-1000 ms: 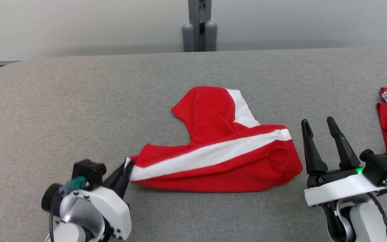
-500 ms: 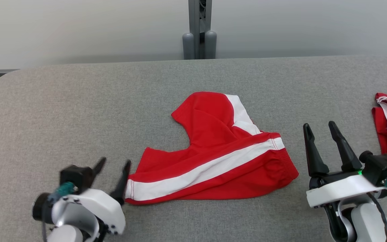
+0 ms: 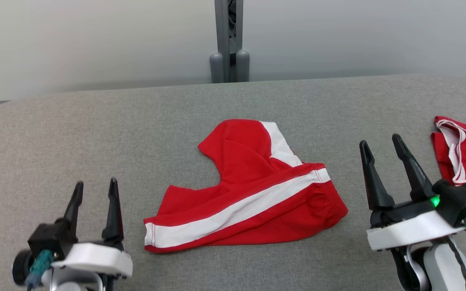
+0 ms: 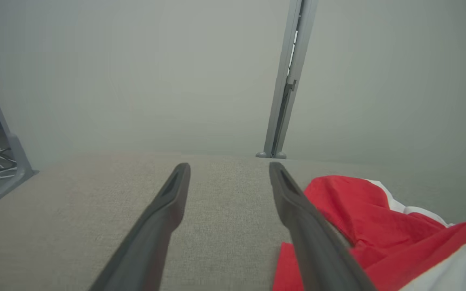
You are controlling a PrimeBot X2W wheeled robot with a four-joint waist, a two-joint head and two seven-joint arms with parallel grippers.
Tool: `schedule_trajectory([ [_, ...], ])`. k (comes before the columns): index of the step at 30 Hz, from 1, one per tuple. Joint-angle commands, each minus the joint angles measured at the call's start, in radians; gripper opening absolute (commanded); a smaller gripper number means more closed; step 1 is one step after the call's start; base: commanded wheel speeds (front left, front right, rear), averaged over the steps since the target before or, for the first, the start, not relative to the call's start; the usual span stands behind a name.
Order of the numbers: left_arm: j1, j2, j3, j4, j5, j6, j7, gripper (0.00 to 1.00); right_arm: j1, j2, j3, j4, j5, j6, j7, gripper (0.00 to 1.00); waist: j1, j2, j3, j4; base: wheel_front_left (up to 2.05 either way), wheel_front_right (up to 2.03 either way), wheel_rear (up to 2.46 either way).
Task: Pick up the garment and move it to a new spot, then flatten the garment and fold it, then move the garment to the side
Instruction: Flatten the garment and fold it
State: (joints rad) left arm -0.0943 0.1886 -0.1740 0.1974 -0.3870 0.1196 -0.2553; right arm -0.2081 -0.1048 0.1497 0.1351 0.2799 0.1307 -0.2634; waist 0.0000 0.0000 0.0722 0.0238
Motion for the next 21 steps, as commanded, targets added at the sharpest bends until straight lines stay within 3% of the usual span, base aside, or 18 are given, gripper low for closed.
schedule_trajectory([
  [1, 0.029, -0.022, 0.019, 0.0, -0.002, -0.003, -0.008, 1.0, 0.019, -0.008, 0.0, -0.01, -0.003, 0.0, -0.001, 1.0, 0.0, 0.0, -0.015, -0.012, 0.0, 0.0, 0.0],
  [7, 0.124, -0.097, 0.13, -0.077, 0.05, -0.043, -0.008, 1.0, 0.056, 0.0, -0.019, -0.008, -0.005, 0.0, -0.001, 1.0, 0.0, 0.0, -0.025, -0.016, 0.0, 0.0, 0.0],
  [15, 0.134, -0.127, 0.169, -0.072, 0.102, -0.098, -0.009, 1.0, 0.059, -0.007, -0.004, 0.04, 0.003, 0.0, 0.003, 1.0, 0.0, 0.0, -0.022, 0.005, 0.0, 0.0, 0.0],
  [21, 0.111, -0.135, 0.161, -0.046, 0.133, -0.118, -0.009, 1.0, 0.001, -0.049, 0.072, 0.117, 0.089, 0.0, 0.135, 1.0, 0.0, 0.0, 0.003, 0.029, 0.0, 0.0, 0.0],
])
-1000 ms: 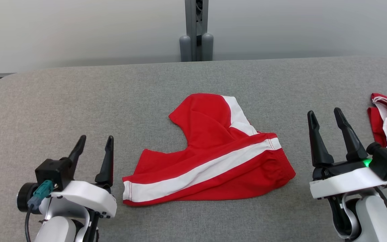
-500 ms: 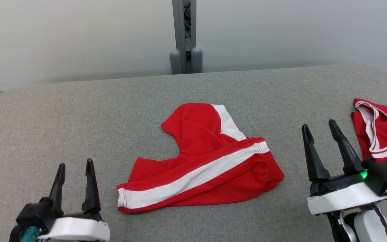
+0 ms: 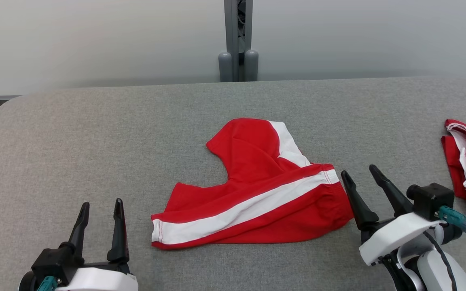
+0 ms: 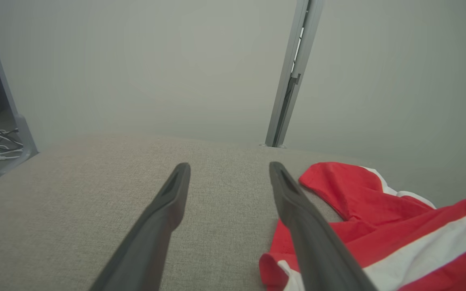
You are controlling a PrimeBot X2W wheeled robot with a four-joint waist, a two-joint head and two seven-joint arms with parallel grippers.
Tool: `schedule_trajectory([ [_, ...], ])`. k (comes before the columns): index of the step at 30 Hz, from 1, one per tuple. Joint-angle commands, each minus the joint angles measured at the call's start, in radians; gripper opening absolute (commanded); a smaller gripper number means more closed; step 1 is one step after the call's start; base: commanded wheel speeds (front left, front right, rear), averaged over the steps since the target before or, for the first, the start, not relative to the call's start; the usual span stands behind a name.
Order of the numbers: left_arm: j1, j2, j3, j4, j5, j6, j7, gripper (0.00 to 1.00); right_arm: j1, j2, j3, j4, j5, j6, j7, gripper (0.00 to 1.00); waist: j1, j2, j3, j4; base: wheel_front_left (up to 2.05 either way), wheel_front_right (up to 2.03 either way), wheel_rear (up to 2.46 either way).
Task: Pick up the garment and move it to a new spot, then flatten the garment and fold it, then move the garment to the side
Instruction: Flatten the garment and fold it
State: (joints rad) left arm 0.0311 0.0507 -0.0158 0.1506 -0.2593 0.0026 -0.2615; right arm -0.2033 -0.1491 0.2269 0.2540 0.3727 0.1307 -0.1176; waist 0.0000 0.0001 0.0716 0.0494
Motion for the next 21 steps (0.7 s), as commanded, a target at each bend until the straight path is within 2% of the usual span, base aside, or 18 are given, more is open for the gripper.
schedule_trajectory([
  [1, -0.019, 0.003, 0.001, 0.005, 0.006, -0.003, -0.003, 1.0, -0.013, -0.013, 0.007, 0.012, 0.016, 0.0, 0.02, 1.0, 0.0, -0.0001, 0.008, 0.007, 0.0, 0.0, 0.0],
  [9, -0.042, 0.002, -0.036, 0.031, -0.015, 0.0, -0.003, 1.0, -0.094, -0.078, 0.078, 0.086, 0.136, 0.0, 0.204, 1.0, 0.0, -0.0001, 0.03, 0.04, 0.0, 0.0, 0.0],
  [18, -0.057, 0.002, -0.061, 0.043, -0.024, 0.005, -0.003, 1.0, -0.149, -0.104, 0.115, 0.135, 0.212, 0.0, 0.283, 1.0, 0.0, -0.0001, 0.044, 0.068, 0.0, 0.0, 0.0],
  [19, -0.059, 0.002, -0.063, 0.044, -0.025, 0.005, -0.003, 1.0, -0.153, -0.106, 0.119, 0.137, 0.218, 0.0, 0.284, 0.83, 0.0, -0.0001, 0.045, 0.07, 0.0, 0.0, 0.0],
  [20, -0.061, 0.002, -0.064, 0.046, -0.026, 0.006, -0.003, 1.0, -0.157, -0.107, 0.12, 0.138, 0.225, 0.0, 0.287, 0.55, 0.0, -0.0001, 0.046, 0.072, 0.0, 0.0, 0.0],
  [21, -0.063, 0.002, -0.065, 0.047, -0.026, 0.006, -0.003, 1.0, -0.161, -0.108, 0.122, 0.139, 0.232, 0.0, 0.287, 0.44, 0.0, -0.0001, 0.048, 0.074, 0.0, 0.0, 0.0],
])
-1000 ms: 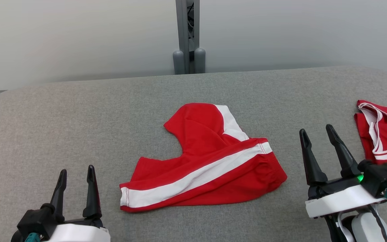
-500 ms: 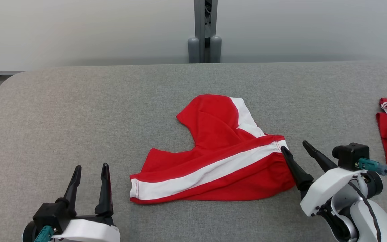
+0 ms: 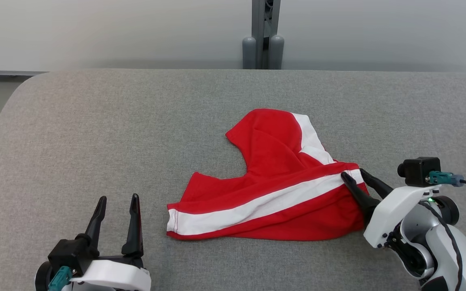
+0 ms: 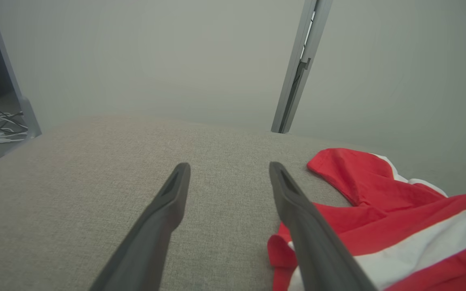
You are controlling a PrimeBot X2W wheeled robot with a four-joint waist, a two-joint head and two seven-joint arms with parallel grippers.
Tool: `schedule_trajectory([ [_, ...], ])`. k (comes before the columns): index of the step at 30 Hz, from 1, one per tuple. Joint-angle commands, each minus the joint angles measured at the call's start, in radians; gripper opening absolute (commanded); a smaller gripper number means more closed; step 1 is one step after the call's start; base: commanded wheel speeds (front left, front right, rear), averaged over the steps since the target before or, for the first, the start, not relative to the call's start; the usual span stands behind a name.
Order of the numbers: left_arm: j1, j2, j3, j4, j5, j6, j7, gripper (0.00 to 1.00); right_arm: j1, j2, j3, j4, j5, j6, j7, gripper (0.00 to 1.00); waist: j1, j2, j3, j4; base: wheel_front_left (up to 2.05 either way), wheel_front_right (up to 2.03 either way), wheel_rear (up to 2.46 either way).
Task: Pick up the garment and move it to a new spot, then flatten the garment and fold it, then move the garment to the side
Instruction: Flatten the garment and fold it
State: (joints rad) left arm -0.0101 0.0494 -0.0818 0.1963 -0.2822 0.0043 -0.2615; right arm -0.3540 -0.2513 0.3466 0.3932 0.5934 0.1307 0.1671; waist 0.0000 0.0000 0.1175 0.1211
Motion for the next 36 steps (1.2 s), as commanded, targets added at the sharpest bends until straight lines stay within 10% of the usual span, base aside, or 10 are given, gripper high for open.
schedule_trajectory([
  [1, -0.024, 0.003, 0.001, 0.002, -0.002, 0.004, -0.003, 1.0, -0.013, -0.008, 0.005, 0.001, 0.016, 0.0, 0.003, 0.26, 0.0, 0.0, 0.004, 0.003, 0.0, 0.0, 0.0],
  [2, -0.024, 0.003, 0.001, 0.003, -0.001, 0.005, -0.003, 1.0, -0.016, -0.01, 0.009, 0.003, 0.02, 0.0, 0.003, 0.0, 0.0, 0.0, 0.004, 0.004, 0.0, 0.0, 0.0],
  [22, -0.005, 0.005, -0.062, 0.105, -0.013, -0.082, -0.003, 1.0, 0.073, -0.023, 0.003, -0.051, 0.043, 0.0, -0.108, 0.0, 0.0, 0.0, -0.003, -0.058, 0.0, 0.0, 0.0],
  [36, -0.123, 0.058, -0.122, 0.184, -0.082, -0.122, 0.22, 1.0, 0.058, -0.018, 0.041, -0.039, 0.047, 0.0, -0.11, 0.0, 0.0, 0.0, -0.002, -0.076, 0.0, 0.0, 0.0],
])
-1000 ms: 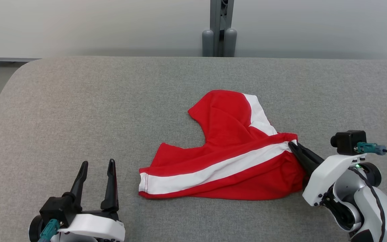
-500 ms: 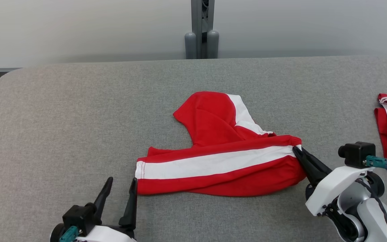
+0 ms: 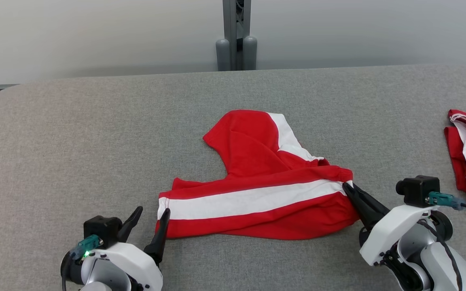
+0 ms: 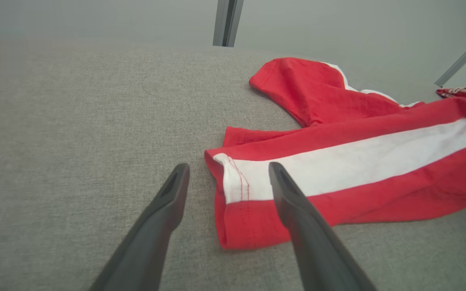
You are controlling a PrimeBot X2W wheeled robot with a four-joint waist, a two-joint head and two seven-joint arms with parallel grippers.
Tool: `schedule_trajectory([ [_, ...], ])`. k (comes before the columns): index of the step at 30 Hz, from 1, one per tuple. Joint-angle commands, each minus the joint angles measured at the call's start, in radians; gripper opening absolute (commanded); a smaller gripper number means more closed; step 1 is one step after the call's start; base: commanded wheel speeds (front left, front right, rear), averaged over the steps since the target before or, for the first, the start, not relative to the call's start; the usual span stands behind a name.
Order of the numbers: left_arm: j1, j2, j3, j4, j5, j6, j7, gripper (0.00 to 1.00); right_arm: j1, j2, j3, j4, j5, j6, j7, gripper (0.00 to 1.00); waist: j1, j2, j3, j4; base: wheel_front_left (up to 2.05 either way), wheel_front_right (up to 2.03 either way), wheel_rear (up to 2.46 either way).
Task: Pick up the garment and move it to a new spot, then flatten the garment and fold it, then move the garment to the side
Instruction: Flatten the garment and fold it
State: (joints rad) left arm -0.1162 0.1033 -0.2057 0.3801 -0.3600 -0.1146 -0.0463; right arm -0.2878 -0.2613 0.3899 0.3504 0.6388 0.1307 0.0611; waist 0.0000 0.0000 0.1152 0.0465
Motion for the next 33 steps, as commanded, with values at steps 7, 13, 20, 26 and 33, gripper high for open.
schedule_trajectory([
  [7, -0.065, 0.015, -0.018, 0.029, -0.035, -0.004, 0.12, 1.0, -0.018, -0.017, 0.02, 0.007, 0.009, 0.0, -0.006, 0.0, 0.0, 0.0, 0.012, -0.015, 0.0, 0.0, 0.0],
  [13, -0.089, 0.014, -0.026, 0.05, -0.044, 0.003, 0.161, 1.0, -0.027, -0.021, 0.027, 0.011, 0.012, 0.0, -0.011, 0.0, 0.0, 0.0, 0.023, -0.022, 0.0, 0.0, 0.0],
  [20, -0.104, 0.013, -0.034, 0.065, -0.051, 0.007, 0.168, 1.0, -0.032, -0.021, 0.029, 0.029, 0.009, 0.0, -0.012, 0.0, 0.0, 0.0, 0.029, -0.026, 0.0, 0.0, 0.0],
  [26, -0.12, 0.011, -0.035, 0.072, -0.062, 0.007, 0.17, 1.0, -0.033, -0.021, 0.034, 0.035, 0.01, 0.0, -0.011, 0.0, 0.0, 0.0, 0.032, -0.026, 0.0, 0.0, 0.0],
  [33, -0.14, 0.01, -0.042, 0.085, -0.073, 0.006, 0.174, 0.08, -0.044, -0.02, 0.044, 0.038, 0.014, 0.0, -0.009, 0.0, 0.0, 0.0, 0.034, -0.027, 0.0, 0.0, 0.0],
])
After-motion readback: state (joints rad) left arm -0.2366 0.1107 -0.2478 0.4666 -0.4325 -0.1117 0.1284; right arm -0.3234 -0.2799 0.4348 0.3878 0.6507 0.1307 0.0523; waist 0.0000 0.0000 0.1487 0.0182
